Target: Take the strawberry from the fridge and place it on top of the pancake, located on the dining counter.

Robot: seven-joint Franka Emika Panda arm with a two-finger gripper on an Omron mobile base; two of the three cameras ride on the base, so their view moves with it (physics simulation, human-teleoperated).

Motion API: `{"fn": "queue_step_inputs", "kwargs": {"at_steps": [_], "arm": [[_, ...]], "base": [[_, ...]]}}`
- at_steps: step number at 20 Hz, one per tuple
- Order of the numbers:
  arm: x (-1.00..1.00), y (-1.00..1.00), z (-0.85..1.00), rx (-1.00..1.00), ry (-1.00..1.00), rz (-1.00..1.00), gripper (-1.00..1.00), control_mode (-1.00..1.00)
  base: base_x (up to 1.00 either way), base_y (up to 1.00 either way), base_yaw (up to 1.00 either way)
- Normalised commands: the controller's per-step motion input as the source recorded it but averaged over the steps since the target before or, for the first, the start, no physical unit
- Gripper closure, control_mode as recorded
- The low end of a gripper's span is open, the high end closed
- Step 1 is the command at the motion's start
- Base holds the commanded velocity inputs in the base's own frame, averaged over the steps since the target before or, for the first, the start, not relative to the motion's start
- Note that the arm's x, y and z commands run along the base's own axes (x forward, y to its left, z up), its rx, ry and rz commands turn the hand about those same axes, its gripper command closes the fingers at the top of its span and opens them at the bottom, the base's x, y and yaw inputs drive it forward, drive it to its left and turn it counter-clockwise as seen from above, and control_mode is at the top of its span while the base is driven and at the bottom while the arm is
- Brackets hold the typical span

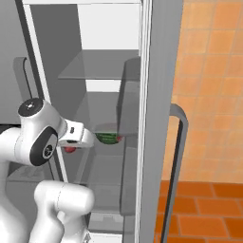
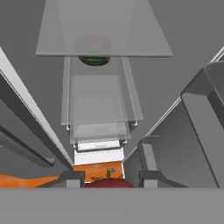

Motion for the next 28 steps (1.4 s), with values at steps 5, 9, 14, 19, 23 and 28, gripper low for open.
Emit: {"fn": "queue_step_inputs", "kwargs": {"at_steps": [5, 9, 14, 19, 23, 28], "arm": [[0.0, 0.0, 0.0, 0.0, 0.0, 0.0, 1.0, 1.0], [0.0, 0.0, 0.0, 0.0, 0.0, 0.0, 1.0, 1.0], [0.0, 0.0, 0.0, 0.0, 0.0, 0.0, 1.0, 1.0], [0.0, 0.0, 0.0, 0.0, 0.0, 0.0, 1.0, 1.0], [0.0, 0.0, 0.0, 0.0, 0.0, 0.0, 1.0, 1.0], [0.0, 0.0, 0.0, 0.0, 0.0, 0.0, 1.0, 1.0]], "base": [[-0.82, 0.69, -0.21], [-0.97, 0.31, -0.65], [-0.65, 0.01, -0.84], [-0.6, -0.02, -0.8], [-0.52, -0.14, -0.79], [-0.28, -0.22, -0.83]]}}
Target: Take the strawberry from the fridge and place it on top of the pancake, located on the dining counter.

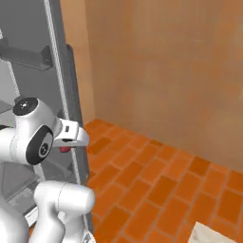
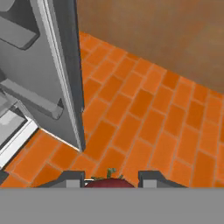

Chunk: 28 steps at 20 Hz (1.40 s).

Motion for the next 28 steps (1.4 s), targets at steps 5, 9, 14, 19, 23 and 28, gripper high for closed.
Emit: {"fn": "queue_step_inputs", "kwargs": {"at_steps": [5, 9, 14, 19, 23, 28], "arm": [[0.0, 0.0, 0.0, 0.0, 0.0, 0.0, 1.0, 1.0], [0.0, 0.0, 0.0, 0.0, 0.0, 0.0, 1.0, 1.0], [0.0, 0.0, 0.0, 0.0, 0.0, 0.0, 1.0, 1.0], [0.0, 0.0, 0.0, 0.0, 0.0, 0.0, 1.0, 1.0], [0.0, 0.0, 0.0, 0.0, 0.0, 0.0, 1.0, 1.0], [0.0, 0.0, 0.0, 0.0, 0.0, 0.0, 1.0, 1.0]], "base": [[0.0, -0.86, -0.64], [0.05, -0.14, -0.46], [0.47, -0.06, -0.33], [0.93, 0.0, -0.21], [1.0, 0.0, -0.13], [0.92, -0.01, -0.17]]}}
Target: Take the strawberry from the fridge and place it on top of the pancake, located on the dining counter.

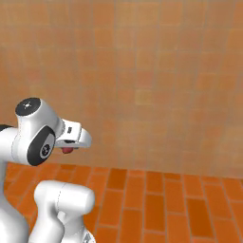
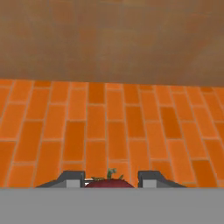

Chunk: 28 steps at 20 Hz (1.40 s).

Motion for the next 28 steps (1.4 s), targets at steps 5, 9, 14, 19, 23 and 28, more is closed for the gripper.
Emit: {"fn": "queue_step_inputs", "kwargs": {"at_steps": [5, 9, 14, 19, 23, 28], "arm": [[0.0, 0.0, 0.0, 0.0, 0.0, 0.0, 1.0, 1.0], [0.0, 0.0, 0.0, 0.0, 0.0, 0.0, 1.0, 1.0], [0.0, 0.0, 0.0, 0.0, 0.0, 0.0, 1.0, 1.0], [0.0, 0.0, 0.0, 0.0, 0.0, 0.0, 1.0, 1.0], [0.0, 0.0, 0.0, 0.0, 0.0, 0.0, 1.0, 1.0], [0.0, 0.0, 0.0, 0.0, 0.0, 0.0, 1.0, 1.0]], "base": [[0.91, -0.26, -0.31], [0.74, -0.45, -0.57], [0.47, -0.32, -0.7], [0.32, -0.19, -0.75], [0.27, 0.0, -0.79], [0.23, 0.0, -0.83]]}}
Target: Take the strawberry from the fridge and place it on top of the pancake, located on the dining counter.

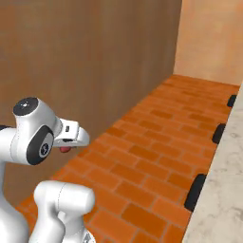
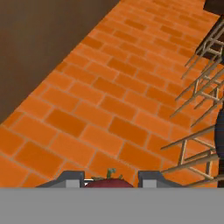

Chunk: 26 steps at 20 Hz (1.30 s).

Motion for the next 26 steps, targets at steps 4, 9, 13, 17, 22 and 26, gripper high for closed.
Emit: {"fn": "queue_step_inputs", "kwargs": {"at_steps": [4, 9, 13, 17, 22, 26], "arm": [[0.0, 0.0, 0.0, 0.0, 0.0, 0.0, 1.0, 1.0], [0.0, 0.0, 0.0, 0.0, 0.0, 0.0, 1.0, 1.0], [0.0, 0.0, 0.0, 0.0, 0.0, 0.0, 1.0, 1.0], [0.0, 0.0, 0.0, 0.0, 0.0, 0.0, 1.0, 1.0], [0.0, 0.0, 0.0, 0.0, 0.0, 0.0, 1.0, 1.0], [0.0, 0.0, 0.0, 0.0, 0.0, 0.0, 1.0, 1.0]], "base": [[0.33, 0.19, -0.82], [0.36, 0.83, -0.62], [0.46, 0.9, -0.52], [0.75, 0.62, -0.58], [0.97, 0.6, -0.65], [0.83, 0.67, -0.62]]}}
